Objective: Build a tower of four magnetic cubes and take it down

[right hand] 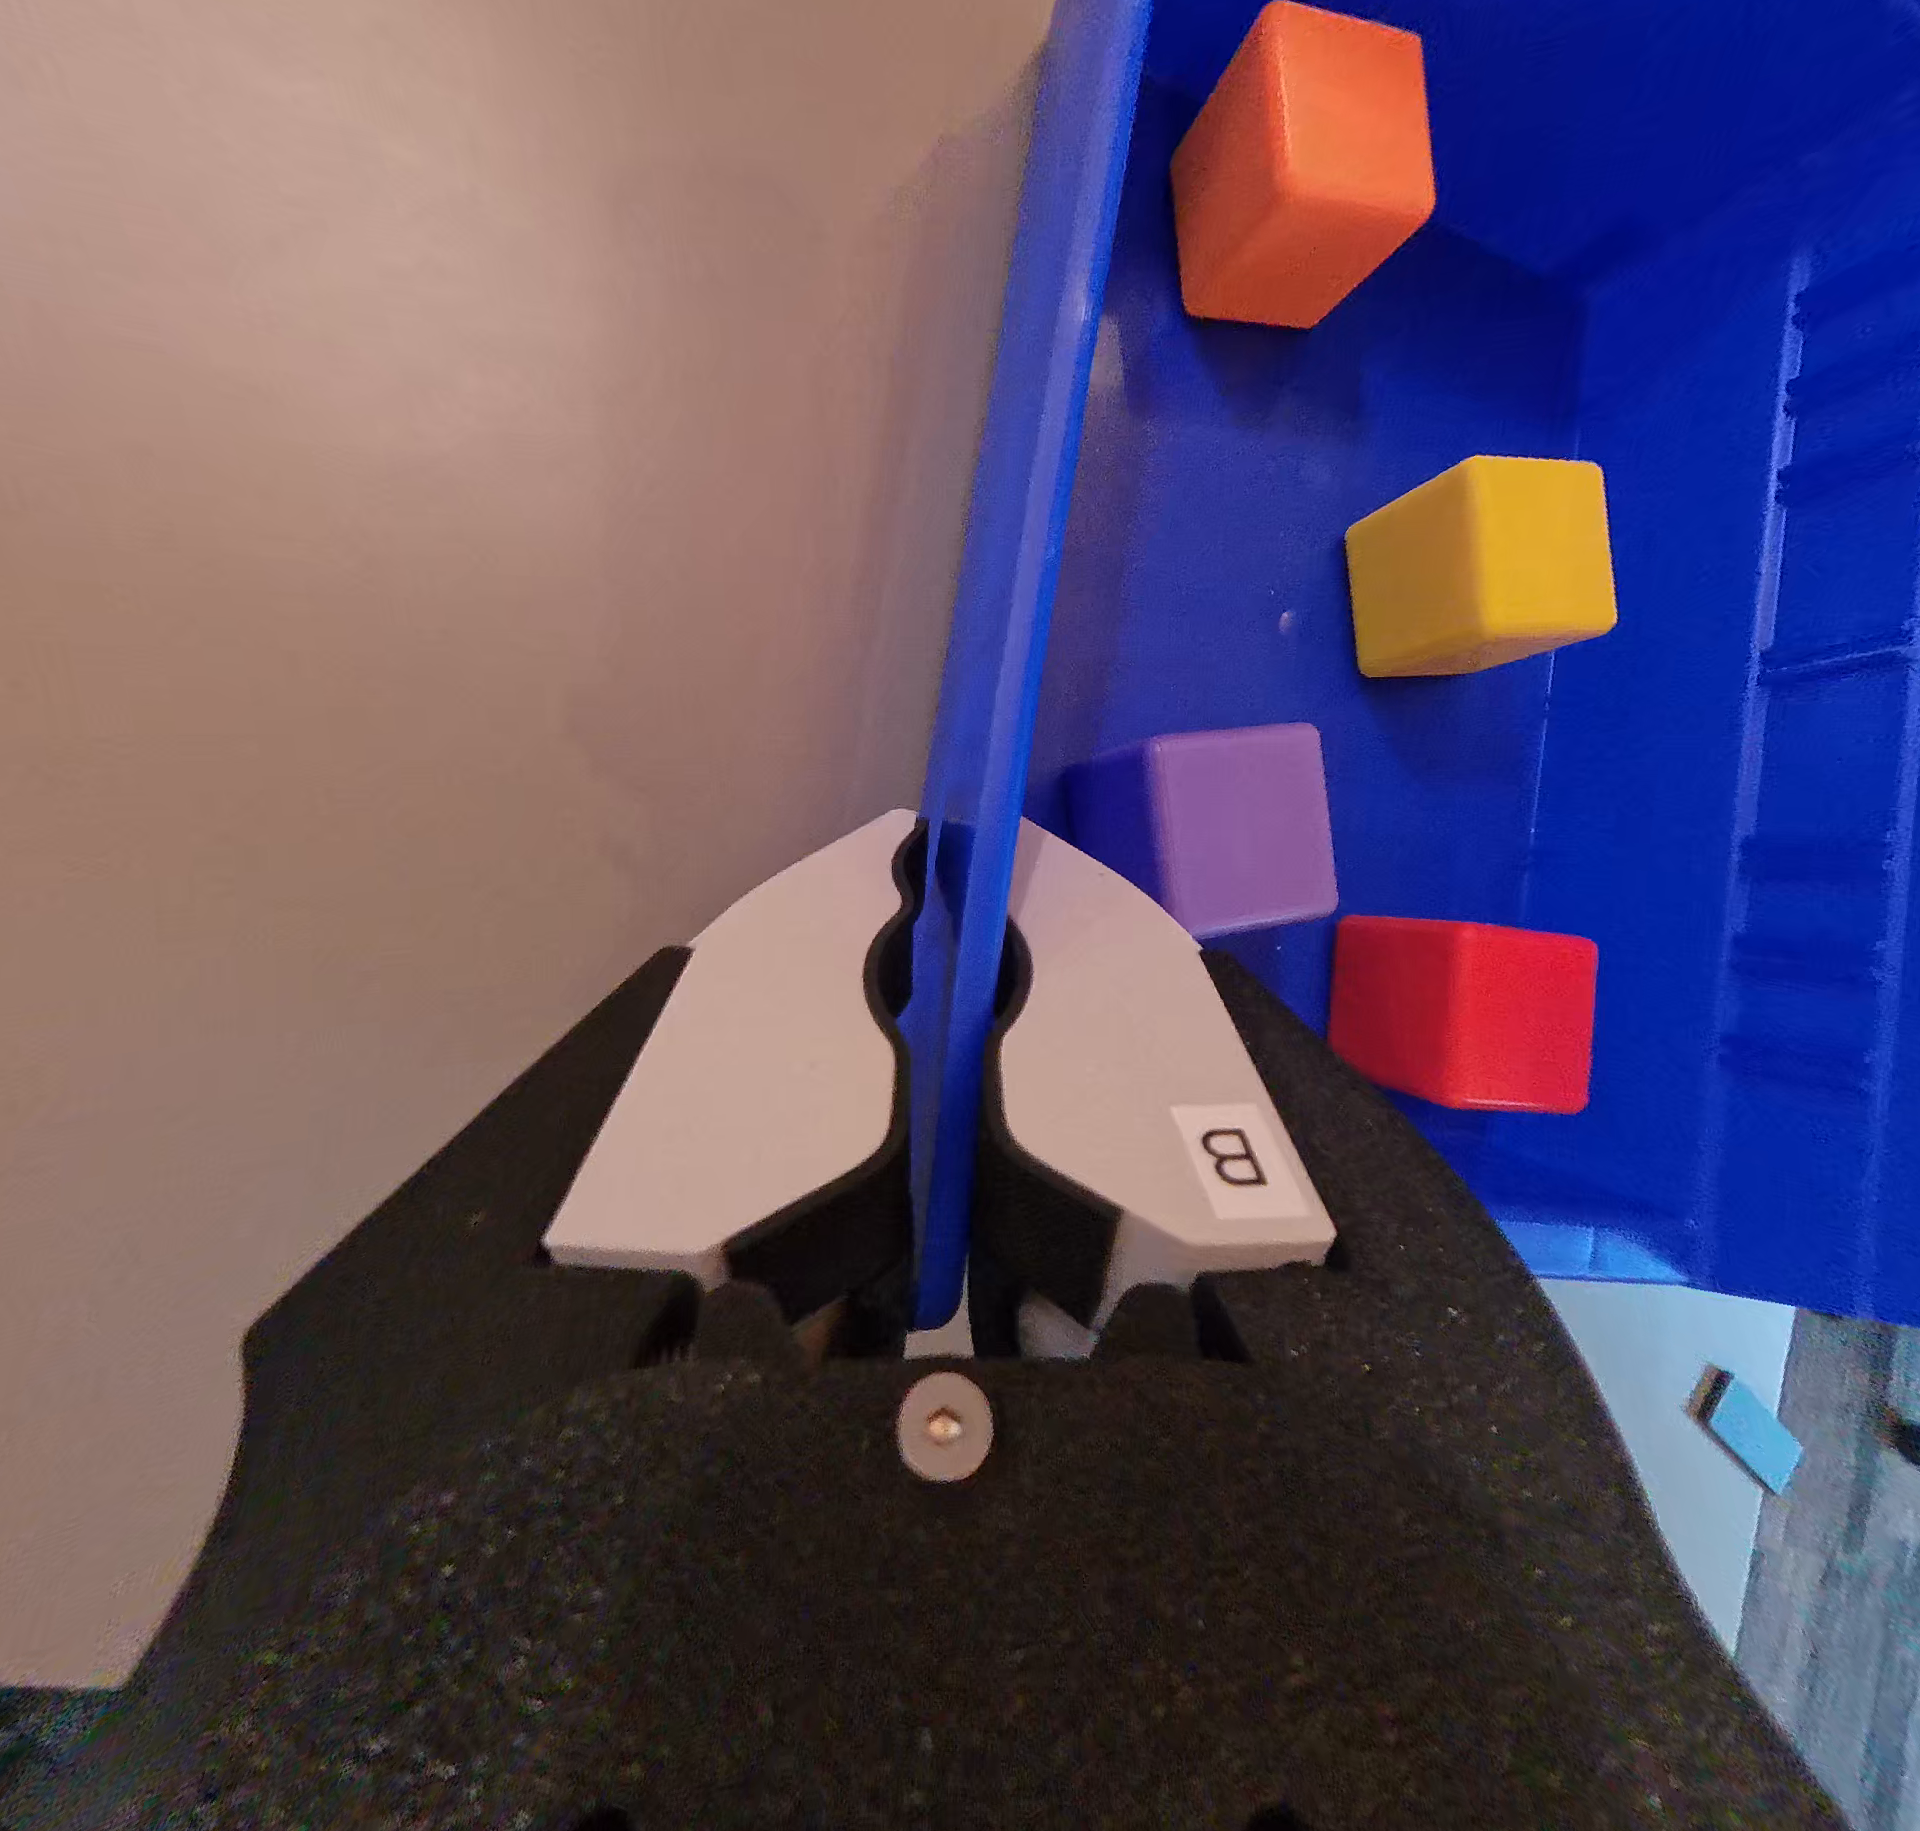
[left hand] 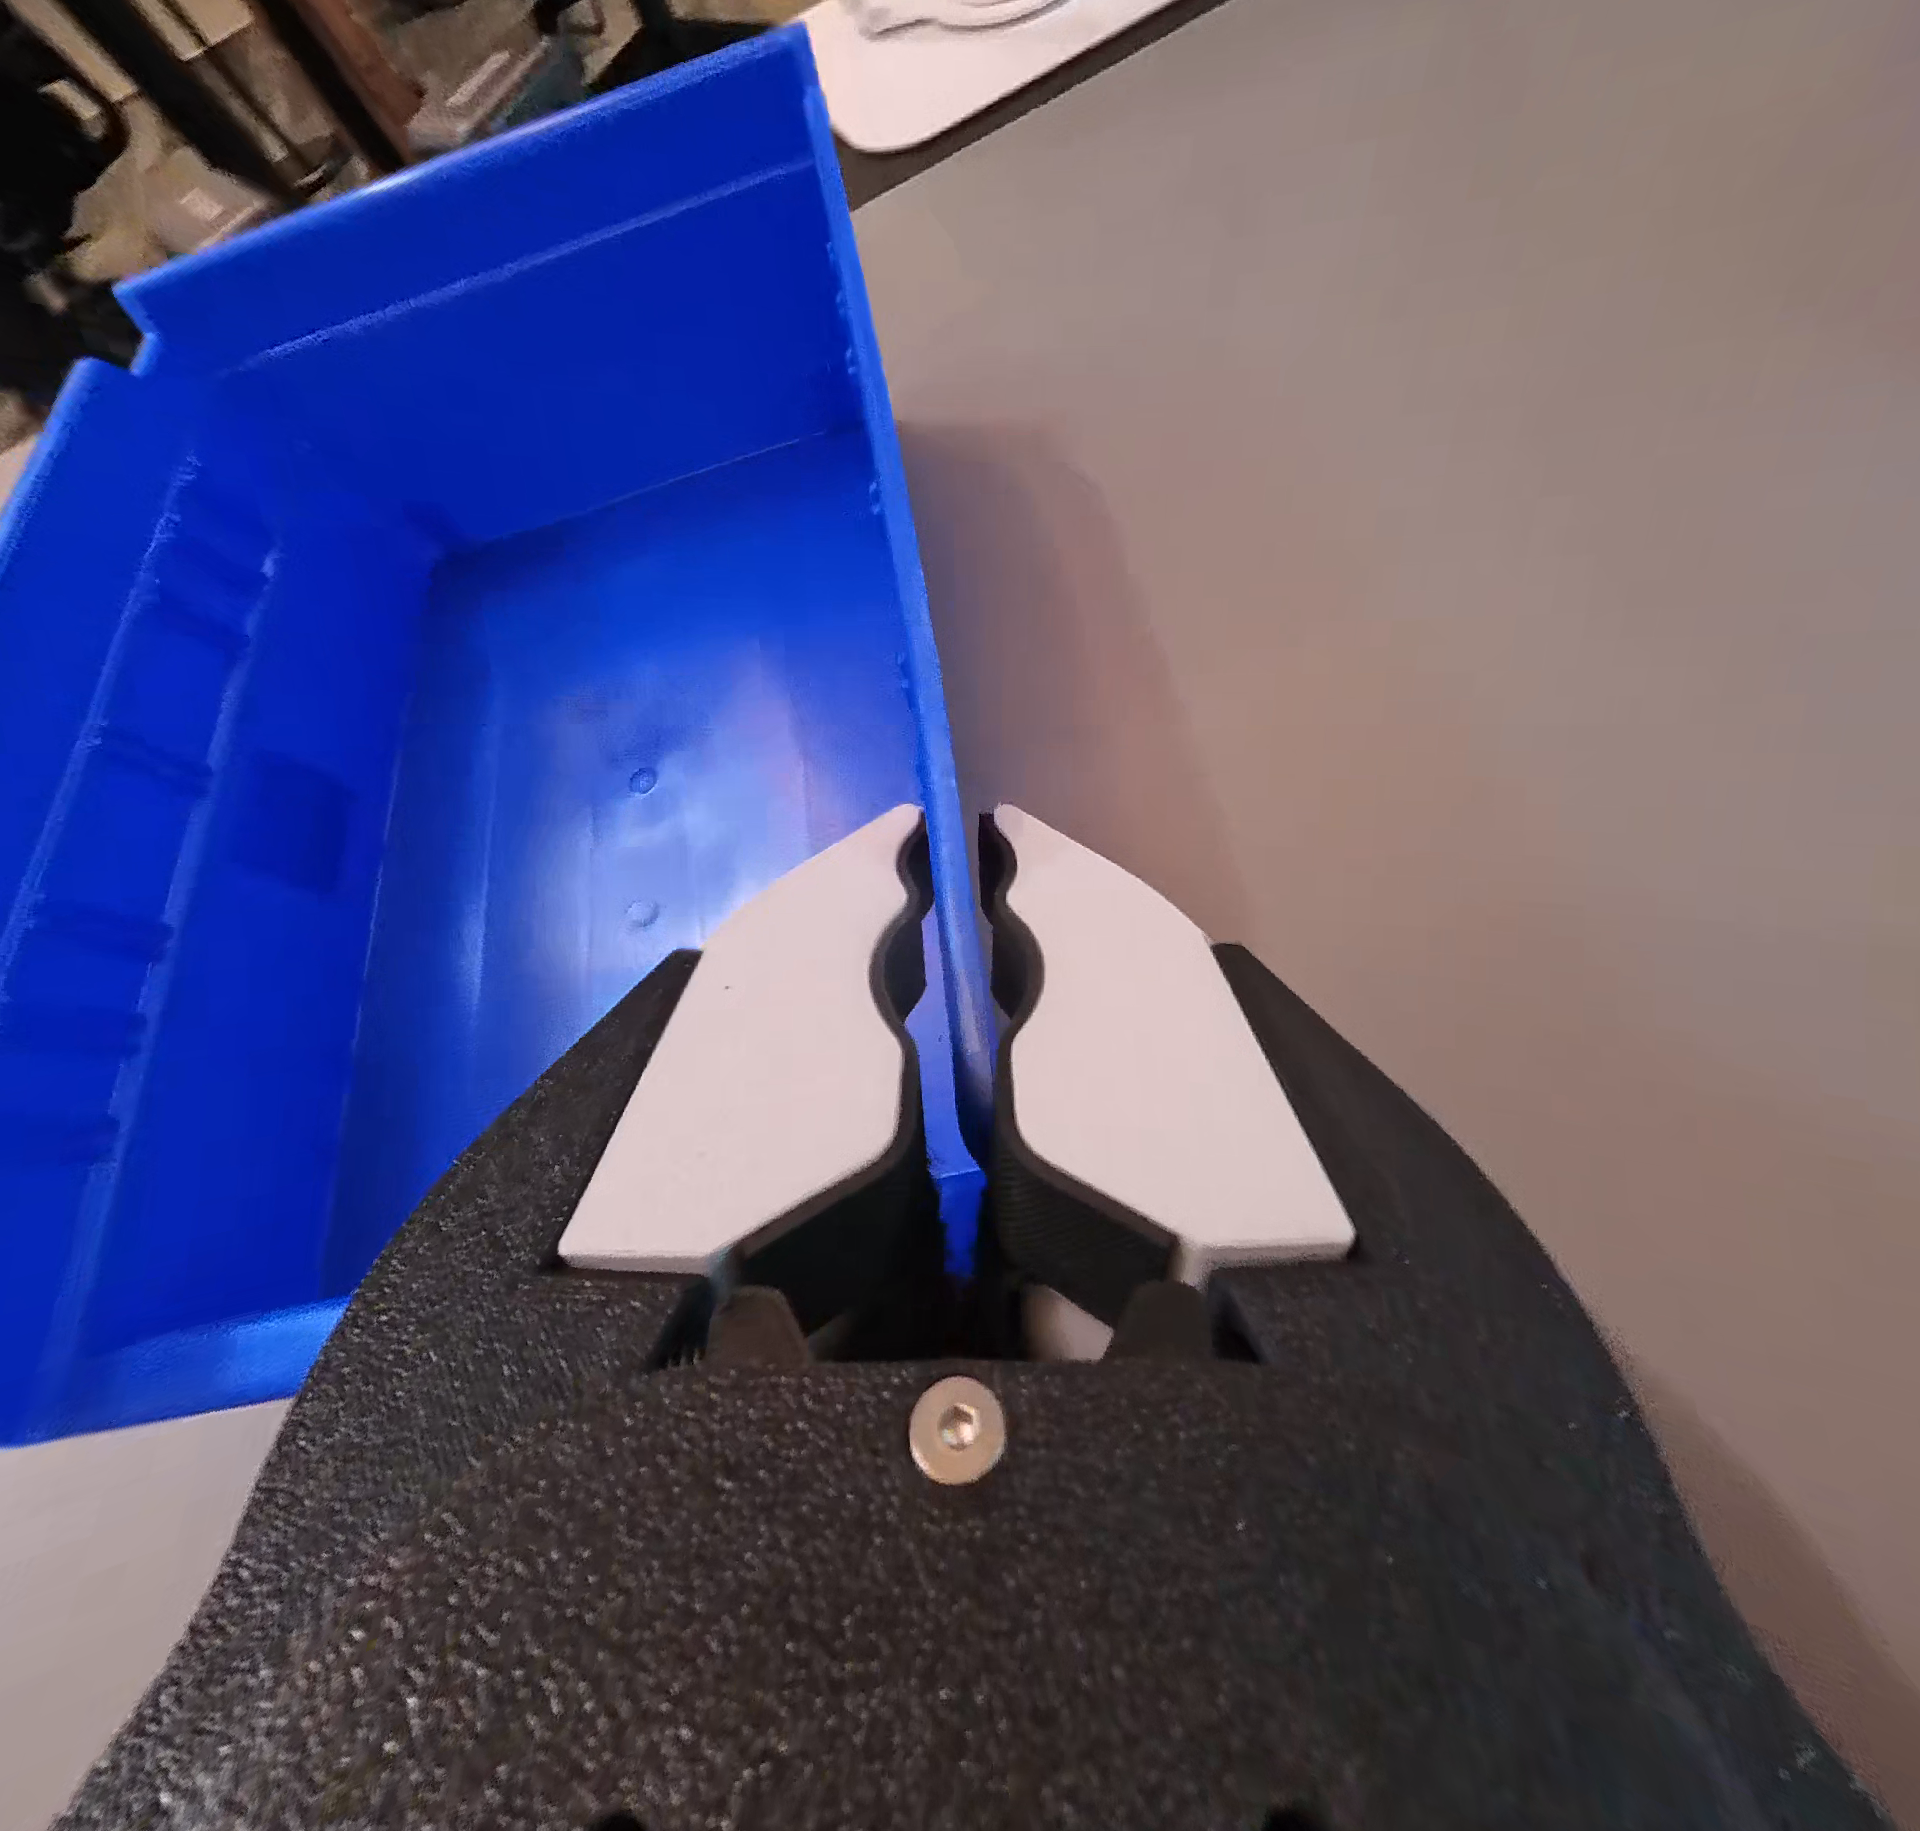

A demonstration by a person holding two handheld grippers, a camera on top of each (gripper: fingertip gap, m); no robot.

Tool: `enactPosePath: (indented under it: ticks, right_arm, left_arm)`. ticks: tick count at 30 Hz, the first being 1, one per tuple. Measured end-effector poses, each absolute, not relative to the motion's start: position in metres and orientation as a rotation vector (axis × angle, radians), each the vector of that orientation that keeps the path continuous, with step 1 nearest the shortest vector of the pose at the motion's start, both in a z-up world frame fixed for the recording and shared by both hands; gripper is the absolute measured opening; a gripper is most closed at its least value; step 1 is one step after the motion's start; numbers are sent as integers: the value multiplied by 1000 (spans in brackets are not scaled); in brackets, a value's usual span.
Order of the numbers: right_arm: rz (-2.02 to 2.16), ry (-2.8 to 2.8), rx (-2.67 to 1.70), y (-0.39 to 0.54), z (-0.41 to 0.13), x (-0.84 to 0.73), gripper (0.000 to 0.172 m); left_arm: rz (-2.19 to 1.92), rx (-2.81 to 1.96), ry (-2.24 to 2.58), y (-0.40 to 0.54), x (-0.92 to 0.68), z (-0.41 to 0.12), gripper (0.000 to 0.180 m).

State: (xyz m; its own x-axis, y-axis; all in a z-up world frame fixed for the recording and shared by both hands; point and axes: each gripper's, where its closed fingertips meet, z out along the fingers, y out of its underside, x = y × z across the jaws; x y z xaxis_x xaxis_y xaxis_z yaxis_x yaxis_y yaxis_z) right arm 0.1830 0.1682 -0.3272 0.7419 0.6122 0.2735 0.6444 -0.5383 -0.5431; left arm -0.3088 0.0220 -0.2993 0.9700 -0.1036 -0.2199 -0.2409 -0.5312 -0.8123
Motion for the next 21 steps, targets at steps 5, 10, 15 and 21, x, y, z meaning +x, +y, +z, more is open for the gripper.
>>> enactPosePath:
  ticks: [5,10,15,21]
  right_arm:
    - [-14,-1081,-2240,157,-327,173,7]
    - [64,-1280,-2131,141,-327,164,8]
    - [189,-1497,-1983,118,-327,157,5]
    - [310,-1763,-1770,84,-327,151,5]
  left_arm:
    - [95,-2097,425,38,-300,-299,6]
    - [28,-2059,579,51,-294,-300,4]
    - [-5,-2017,707,61,-292,-300,3]
    - [-53,-1961,845,69,-295,-300,3]
